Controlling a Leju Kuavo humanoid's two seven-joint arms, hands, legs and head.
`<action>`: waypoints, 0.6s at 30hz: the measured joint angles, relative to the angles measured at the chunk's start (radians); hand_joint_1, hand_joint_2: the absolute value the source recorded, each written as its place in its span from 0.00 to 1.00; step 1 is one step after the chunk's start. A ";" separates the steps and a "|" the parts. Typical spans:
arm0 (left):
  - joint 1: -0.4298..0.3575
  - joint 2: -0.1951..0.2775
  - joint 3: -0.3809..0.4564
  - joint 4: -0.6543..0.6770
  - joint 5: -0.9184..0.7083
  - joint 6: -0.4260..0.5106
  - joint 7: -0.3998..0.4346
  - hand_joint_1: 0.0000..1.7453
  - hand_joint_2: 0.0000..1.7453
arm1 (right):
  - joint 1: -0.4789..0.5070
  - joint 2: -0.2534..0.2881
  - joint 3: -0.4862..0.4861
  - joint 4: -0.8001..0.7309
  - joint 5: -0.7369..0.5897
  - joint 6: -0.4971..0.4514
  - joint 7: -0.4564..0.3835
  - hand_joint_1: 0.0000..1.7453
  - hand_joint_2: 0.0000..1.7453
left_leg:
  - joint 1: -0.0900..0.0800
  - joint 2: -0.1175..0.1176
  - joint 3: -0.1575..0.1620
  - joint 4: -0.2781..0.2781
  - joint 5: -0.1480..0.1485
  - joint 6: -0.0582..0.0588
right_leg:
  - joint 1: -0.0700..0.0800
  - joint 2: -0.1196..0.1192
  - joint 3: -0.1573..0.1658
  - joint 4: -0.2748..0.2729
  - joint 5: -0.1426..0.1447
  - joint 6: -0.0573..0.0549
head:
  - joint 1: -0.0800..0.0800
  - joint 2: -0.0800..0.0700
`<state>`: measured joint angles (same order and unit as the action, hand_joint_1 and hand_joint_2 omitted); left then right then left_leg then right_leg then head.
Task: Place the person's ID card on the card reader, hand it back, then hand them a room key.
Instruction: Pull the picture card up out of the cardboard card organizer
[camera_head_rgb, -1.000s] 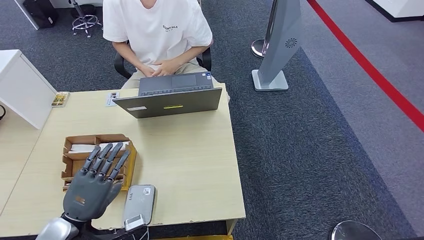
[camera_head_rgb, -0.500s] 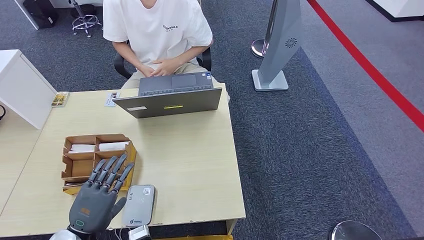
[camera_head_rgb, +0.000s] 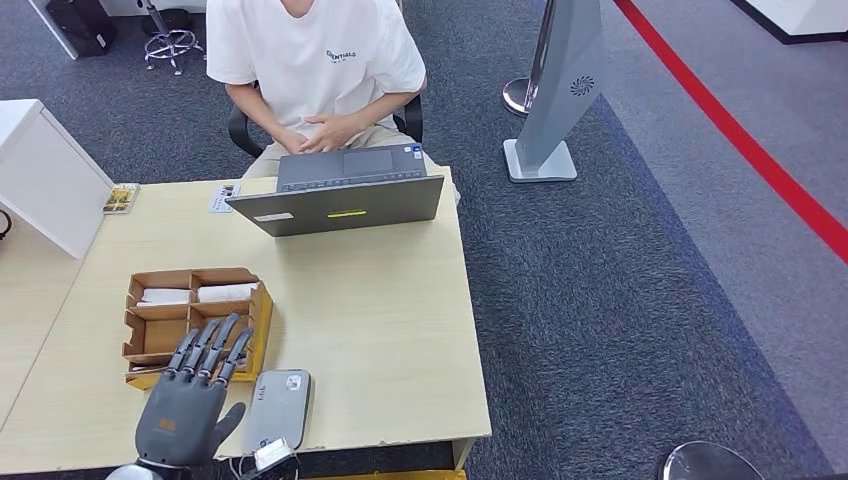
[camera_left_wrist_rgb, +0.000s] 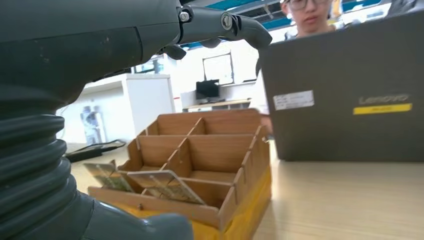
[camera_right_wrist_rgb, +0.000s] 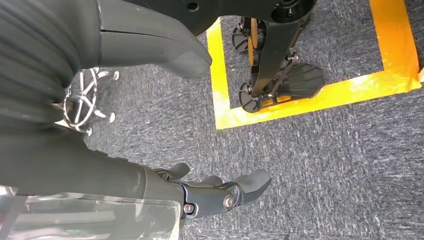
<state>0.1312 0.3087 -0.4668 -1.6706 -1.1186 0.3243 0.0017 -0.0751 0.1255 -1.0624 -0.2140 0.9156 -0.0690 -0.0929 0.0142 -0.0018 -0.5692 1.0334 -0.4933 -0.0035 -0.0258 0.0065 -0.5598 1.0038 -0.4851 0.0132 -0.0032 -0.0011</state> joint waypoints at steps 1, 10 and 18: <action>0.001 -0.003 0.005 0.008 -0.003 0.000 0.006 0.00 1.00 | 0.000 0.000 0.000 0.000 0.002 0.000 0.000 0.00 1.00 | 0.000 0.000 0.000 0.000 0.000 0.000 | 0.000 0.000 0.000 0.000 0.000 0.000 | 0.000 0.000; 0.004 -0.019 0.028 0.045 -0.019 0.009 0.035 0.00 1.00 | 0.000 0.000 0.000 0.000 0.015 0.003 0.006 0.00 1.00 | 0.000 0.000 0.000 0.000 0.000 0.000 | 0.000 0.000 0.000 0.000 0.000 0.000 | 0.000 0.000; 0.011 -0.044 0.083 0.090 -0.032 0.034 0.065 0.00 1.00 | 0.000 0.000 0.000 0.000 0.034 0.011 0.010 0.00 1.00 | 0.000 0.000 0.000 0.000 0.000 0.000 | 0.000 0.000 0.000 0.000 0.000 0.000 | 0.000 0.000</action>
<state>0.1421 0.2645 -0.3841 -1.5804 -1.1506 0.3579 0.0672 -0.0751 0.1255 -1.0624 -0.2140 0.9498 -0.0584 -0.0826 0.0143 -0.0019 -0.5692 1.0334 -0.4933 -0.0034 -0.0258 0.0064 -0.5597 1.0038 -0.4851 0.0133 -0.0031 -0.0011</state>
